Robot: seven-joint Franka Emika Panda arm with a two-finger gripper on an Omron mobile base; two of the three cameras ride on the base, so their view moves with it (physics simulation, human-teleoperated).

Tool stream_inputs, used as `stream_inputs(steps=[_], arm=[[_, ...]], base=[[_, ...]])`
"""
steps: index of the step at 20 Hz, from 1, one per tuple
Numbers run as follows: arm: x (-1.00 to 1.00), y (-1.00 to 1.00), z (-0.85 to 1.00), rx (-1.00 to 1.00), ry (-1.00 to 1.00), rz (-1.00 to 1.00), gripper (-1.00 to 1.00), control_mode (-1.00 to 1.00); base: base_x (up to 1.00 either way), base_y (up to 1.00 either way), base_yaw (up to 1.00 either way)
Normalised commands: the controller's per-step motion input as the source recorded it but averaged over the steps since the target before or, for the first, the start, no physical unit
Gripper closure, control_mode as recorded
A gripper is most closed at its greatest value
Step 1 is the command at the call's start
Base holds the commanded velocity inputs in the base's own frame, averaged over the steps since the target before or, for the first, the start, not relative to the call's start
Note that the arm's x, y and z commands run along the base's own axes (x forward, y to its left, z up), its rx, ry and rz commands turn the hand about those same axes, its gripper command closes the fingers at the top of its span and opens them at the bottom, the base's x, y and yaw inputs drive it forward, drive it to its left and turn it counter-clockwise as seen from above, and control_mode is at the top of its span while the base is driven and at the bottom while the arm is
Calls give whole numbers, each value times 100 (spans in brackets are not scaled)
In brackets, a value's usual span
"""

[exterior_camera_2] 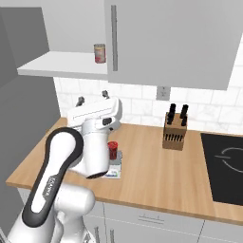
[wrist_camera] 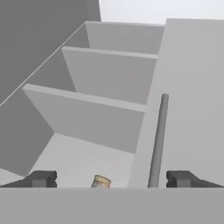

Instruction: Pick the yogurt and place it on the digital scale for weighing, and close the cabinet.

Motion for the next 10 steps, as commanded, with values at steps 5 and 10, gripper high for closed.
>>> stream_inputs(steps=[5, 10], arm=[[-13, 61, 0, 3, -2, 0, -100, -100], [-47, 82, 0, 4, -1, 0, -100, -100]], base=[[0, 0, 0], [0, 0, 0]])
